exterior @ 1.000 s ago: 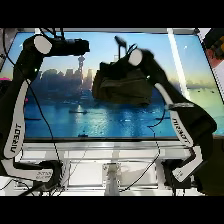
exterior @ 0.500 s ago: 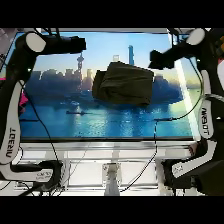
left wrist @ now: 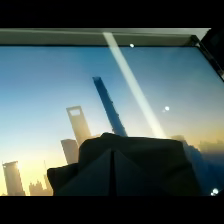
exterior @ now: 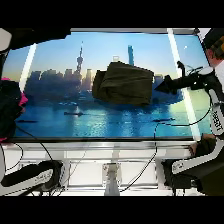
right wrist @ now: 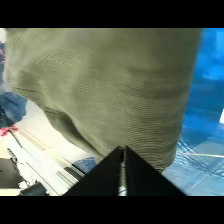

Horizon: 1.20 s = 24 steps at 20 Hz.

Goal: Fold the clothes and pants, and hang the long-sleeved shirts on hangers.

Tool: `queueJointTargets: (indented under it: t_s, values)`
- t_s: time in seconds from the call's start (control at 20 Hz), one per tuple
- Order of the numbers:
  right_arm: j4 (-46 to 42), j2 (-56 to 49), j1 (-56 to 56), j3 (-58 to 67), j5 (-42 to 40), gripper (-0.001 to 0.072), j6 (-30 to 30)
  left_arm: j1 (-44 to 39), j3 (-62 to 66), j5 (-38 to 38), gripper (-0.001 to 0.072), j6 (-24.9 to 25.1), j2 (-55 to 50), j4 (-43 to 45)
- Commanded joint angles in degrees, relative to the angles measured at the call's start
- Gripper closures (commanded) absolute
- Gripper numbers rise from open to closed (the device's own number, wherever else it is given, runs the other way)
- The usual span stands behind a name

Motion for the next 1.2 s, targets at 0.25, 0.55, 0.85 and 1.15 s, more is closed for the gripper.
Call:
queueJointTargets:
  t_s: [0.25, 0.55, 0.85, 1.15]
  values:
    - [0.90, -0.94, 2.67, -5.03, -4.37, 0.0130, -1.92, 0.04, 0.00, -5.90, 0.0700, 0.02, 1.42, 0.07]
    - [3.15, -5.60, 2.99, -2.60, -4.22, 0.0129, -1.97, 0.04, 0.00, -7.63, 0.0700, 0.02, 1.42, 0.07]
    - [6.08, -13.00, 9.09, 5.18, -3.30, 0.0137, -1.16, 0.04, 0.00, -8.13, 0.0700, 0.04, 1.40, 0.09]
    - [4.15, -12.41, 7.72, 5.40, -5.44, 0.0690, 5.29, 0.04, 0.00, -8.81, 0.0700, 0.04, 1.42, 0.07]
